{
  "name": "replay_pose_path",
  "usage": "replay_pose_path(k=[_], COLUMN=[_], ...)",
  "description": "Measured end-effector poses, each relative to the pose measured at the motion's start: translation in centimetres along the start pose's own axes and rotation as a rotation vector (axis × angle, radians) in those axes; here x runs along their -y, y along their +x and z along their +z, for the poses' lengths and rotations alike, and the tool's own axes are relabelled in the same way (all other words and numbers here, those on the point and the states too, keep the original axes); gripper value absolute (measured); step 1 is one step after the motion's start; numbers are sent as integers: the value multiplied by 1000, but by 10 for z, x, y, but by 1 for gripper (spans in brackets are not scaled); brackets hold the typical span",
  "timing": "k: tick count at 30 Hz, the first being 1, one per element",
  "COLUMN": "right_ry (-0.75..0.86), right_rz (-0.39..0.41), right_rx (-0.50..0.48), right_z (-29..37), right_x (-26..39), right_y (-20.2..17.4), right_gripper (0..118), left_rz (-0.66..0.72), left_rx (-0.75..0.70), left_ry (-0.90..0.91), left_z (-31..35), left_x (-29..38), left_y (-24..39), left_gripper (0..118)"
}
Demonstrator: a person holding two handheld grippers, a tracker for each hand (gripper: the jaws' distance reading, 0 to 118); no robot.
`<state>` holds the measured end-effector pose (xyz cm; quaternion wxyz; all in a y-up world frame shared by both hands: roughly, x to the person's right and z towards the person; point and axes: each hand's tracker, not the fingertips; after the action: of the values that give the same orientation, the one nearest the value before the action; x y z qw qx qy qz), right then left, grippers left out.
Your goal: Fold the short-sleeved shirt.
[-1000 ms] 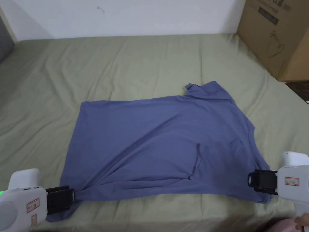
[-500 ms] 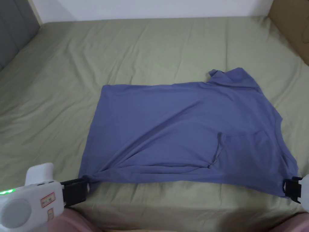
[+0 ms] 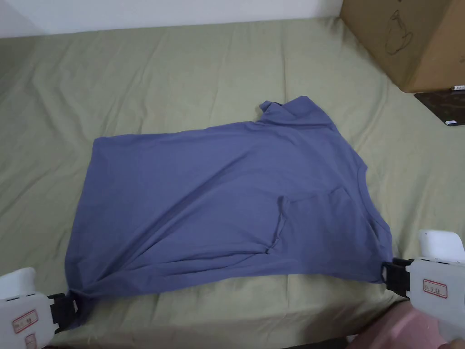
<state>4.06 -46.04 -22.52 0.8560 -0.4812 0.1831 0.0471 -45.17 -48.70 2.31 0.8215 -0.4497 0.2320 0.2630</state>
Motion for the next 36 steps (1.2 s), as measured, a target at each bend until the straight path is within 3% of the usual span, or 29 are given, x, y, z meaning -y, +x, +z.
replay_pose_path(k=[1, 4, 6, 7, 8, 9, 16, 23, 30, 32, 33, 34, 35, 36], right_ry=[-1, -13, -112, -135, -119, -119, -80, -5, -39, -59, -85, -108, -114, -118], right_rz=[12, 18, 1, -4, 5, -16, 45, -10, -46, -39, -32, -36, -26, -28], right_rx=[5, -22, -21, -24, -27, -32, -19, -68, -81, -62, -52, -28, 3, 16], right_z=[-3, -21, -42, -48, -53, -53, -25, -7, -64, -88, -99, -108, -113, -115], right_x=[-2, -8, -10, -10, -6, -3, -19, -78, -156, -167, -170, -172, -174, -173], right_y=[-1, 3, 6, 7, 8, 8, -1, 6, 5, 1, 0, -1, -1, -1], right_gripper=[93, 93, 90, 67, 22, 5, 5, 5, 5, 14, 45, 45, 55, 75], left_rz=[2, -7, -25, -31, -31, -31, -41, -38, -85, -152, -157, -147, -141, -125], left_rx=[0, -7, -17, -23, -25, -26, -38, -38, -61, -85, -105, -114, -112, -129], left_ry=[4, 8, 3, -1, -3, -4, 5, 57, 56, 38, 37, 35, 28, 24], left_z=[3, 4, 1, 0, 0, 0, 4, 8, -37, -57, -63, -71, -74, -76], left_x=[0, -2, -3, -3, -3, -3, -12, -63, -145, -157, -160, -162, -165, -165], left_y=[0, 0, 2, 3, 3, 3, 4, 9, 32, 40, 43, 44, 43, 41], left_gripper=[4, 4, 4, 4, 4, 4, 4, 4, 4, 8, 31, 31, 39, 56])
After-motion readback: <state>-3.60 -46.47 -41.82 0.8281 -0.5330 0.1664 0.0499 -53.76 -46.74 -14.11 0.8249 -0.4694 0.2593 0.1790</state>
